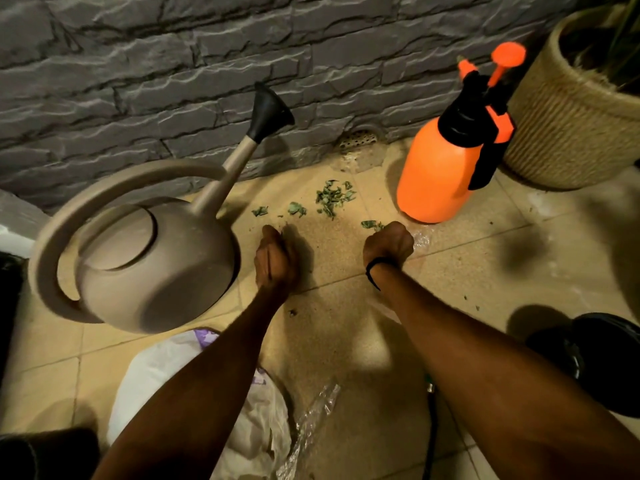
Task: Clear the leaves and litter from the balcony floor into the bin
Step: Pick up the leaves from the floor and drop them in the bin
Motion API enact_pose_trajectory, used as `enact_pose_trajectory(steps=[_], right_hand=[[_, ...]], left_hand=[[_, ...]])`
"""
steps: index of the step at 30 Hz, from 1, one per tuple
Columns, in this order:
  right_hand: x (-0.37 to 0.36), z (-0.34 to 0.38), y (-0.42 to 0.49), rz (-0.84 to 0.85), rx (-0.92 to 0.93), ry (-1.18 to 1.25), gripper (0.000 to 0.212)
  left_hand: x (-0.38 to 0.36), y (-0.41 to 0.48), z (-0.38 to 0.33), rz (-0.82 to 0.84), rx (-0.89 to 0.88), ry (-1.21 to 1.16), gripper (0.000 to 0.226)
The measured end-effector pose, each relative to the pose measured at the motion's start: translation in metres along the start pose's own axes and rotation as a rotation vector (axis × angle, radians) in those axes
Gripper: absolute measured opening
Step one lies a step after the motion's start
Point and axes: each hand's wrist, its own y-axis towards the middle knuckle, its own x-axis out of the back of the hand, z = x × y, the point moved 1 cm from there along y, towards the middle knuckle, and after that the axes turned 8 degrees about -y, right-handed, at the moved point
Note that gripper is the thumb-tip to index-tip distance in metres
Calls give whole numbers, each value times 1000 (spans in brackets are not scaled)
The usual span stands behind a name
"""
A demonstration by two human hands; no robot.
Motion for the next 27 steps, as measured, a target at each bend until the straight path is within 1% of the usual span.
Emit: enact_pose_trajectory(steps=[3,6,8,9,11,13,16,17,19,21,23,25,27], right_hand=[[2,1,7,-5,117,4,28],[0,9,10,14,258,-63,38],[-4,13,11,58,342,-139,46],[-8,14,11,99,377,-184,49],[-12,14,11,163,425,-286,46],[-14,13,12,166,470,-359,35],[-16,14,11,159,482,-389,32],[-16,13,11,155,478,-385,32],[-16,13,9,128,472,-363,32],[-18,13,7,93,469,-353,34],[-20,14,6,89,464,-327,35],[-20,15,7,105,457,-285,33],[-20,19,7,118,437,-241,33]], left_hand=[[1,-3,1,24,3,-20,15],[2,-3,1,65,50,-74,34],[5,-1,3,60,51,-89,39],[6,2,5,43,16,-65,39],[6,10,12,25,-11,30,37],[5,19,13,11,54,55,31],[6,34,9,-19,94,66,21],[5,39,7,-30,133,50,20],[3,48,1,-35,205,-10,26],[0,56,-2,-43,180,-29,32],[-2,66,-3,-31,155,43,35],[-5,75,-1,22,192,222,40],[-8,79,-1,53,196,335,40]])
